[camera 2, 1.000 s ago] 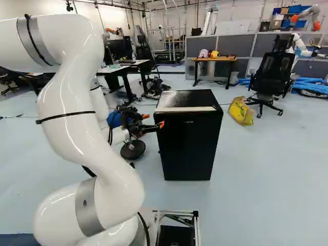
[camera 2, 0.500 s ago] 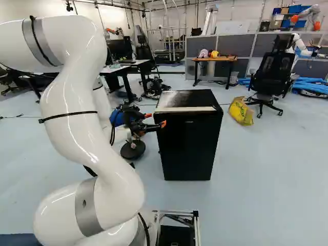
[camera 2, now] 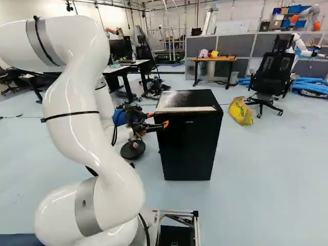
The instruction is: Grab a drink from the fridge
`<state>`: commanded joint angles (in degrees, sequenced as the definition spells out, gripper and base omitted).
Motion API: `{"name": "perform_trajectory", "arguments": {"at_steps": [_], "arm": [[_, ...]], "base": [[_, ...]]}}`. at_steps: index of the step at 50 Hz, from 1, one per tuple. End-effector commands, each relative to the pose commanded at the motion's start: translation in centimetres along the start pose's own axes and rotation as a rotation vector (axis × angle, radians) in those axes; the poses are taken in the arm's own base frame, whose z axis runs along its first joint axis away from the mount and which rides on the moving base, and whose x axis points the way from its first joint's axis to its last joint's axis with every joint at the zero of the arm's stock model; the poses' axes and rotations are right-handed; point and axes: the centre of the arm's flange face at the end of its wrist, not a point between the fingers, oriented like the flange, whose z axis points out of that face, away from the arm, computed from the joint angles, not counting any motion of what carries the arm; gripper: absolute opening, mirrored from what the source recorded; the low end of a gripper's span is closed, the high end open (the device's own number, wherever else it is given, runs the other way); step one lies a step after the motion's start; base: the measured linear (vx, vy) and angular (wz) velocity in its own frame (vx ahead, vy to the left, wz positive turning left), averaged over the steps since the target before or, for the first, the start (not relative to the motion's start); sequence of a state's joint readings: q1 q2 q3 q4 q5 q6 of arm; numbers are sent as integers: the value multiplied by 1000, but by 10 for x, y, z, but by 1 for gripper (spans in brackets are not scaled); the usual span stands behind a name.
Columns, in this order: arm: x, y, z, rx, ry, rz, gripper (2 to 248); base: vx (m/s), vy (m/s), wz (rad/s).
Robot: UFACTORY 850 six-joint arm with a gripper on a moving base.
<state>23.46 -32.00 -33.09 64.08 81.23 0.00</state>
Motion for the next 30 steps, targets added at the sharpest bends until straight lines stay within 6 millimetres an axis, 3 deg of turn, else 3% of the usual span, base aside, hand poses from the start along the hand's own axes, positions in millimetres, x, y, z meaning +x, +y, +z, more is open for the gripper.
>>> {"name": "perform_trajectory", "arguments": {"at_steps": [30], "arm": [[1, 13, -3, -53, -4, -1, 247]], "base": [[0, 0, 0]]}}
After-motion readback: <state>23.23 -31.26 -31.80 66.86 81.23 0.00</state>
